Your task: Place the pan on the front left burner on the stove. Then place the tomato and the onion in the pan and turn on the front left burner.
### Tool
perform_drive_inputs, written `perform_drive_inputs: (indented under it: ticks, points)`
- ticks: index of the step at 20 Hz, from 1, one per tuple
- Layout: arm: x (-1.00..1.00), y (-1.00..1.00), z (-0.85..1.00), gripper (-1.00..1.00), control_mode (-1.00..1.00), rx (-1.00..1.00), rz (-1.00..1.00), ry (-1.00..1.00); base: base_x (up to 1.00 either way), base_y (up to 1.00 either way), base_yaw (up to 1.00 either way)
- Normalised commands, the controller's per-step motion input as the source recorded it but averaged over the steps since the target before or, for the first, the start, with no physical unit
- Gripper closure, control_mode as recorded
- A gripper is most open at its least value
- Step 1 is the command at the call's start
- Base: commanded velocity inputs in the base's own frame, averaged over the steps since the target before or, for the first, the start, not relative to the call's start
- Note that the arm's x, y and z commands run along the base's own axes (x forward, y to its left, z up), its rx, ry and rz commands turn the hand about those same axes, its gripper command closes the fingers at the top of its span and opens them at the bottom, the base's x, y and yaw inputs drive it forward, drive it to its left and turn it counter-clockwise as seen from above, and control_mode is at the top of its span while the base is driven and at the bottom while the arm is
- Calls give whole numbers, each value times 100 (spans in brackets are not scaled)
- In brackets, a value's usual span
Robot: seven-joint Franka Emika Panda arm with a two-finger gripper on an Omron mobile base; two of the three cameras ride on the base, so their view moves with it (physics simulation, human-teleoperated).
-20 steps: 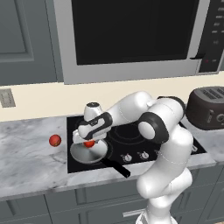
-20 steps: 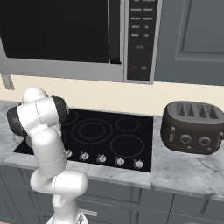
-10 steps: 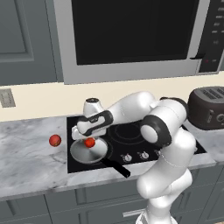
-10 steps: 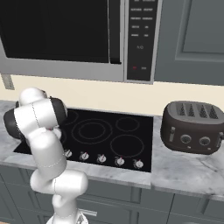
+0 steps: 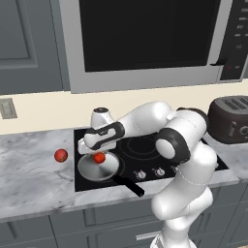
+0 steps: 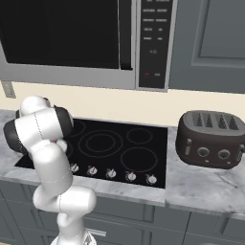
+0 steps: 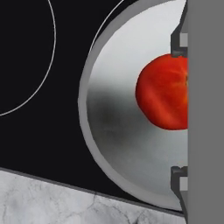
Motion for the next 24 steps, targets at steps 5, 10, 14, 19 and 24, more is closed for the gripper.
perform_drive_inputs:
  ticks: [5,10,14,19,24]
  points:
    - [0,18,1,-100,-100,0,0,-1,0,0,0]
    - [0,18,7,-100,-100,0,0,-1,0,0,0]
    - [0,21,14,-100,-100,0,0,-2,0,0,0]
    - [0,21,3,-100,-100,0,0,0,0,0,0]
    - [0,29,0,-100,-100,0,0,0,0,0,0]
